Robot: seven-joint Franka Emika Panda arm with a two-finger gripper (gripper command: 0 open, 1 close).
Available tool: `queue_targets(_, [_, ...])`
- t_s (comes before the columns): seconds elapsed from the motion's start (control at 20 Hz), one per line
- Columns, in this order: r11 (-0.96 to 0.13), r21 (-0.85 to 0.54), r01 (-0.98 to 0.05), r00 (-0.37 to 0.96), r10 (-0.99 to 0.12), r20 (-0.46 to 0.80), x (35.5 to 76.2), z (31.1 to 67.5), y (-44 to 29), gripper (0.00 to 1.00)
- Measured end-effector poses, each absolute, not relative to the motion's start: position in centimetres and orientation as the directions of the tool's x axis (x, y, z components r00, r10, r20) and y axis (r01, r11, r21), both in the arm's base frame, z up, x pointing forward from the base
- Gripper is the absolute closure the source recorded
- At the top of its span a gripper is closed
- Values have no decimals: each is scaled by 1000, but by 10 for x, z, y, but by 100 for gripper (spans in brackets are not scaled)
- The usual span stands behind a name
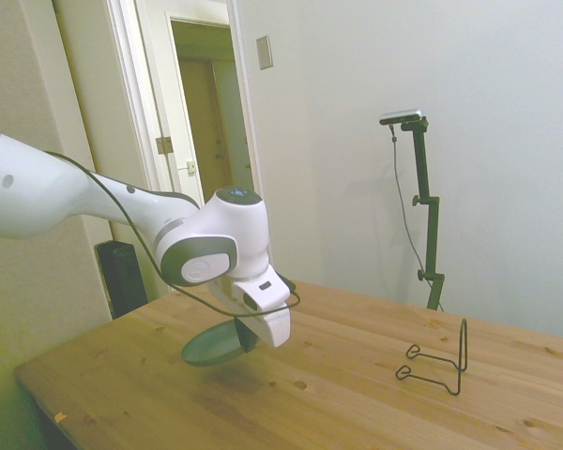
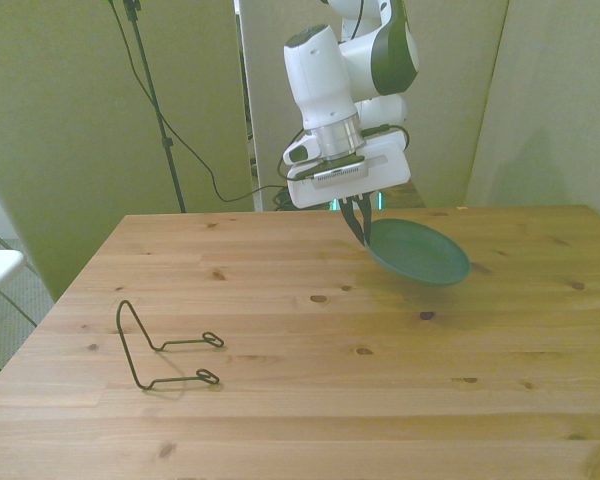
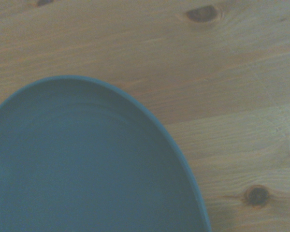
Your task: Load the plate
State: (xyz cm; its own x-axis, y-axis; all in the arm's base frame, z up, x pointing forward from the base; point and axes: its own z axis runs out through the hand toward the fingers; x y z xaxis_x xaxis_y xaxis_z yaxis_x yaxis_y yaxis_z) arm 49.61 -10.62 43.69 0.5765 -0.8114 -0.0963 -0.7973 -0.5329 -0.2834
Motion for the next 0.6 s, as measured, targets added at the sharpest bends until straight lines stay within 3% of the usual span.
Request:
queue_targets(0.4, [-566,-67,-822,554,-822,133,503,557,-98,100])
queue_targets(0.6, [-530,62,-846,526,-809,264,523,578,-115,100])
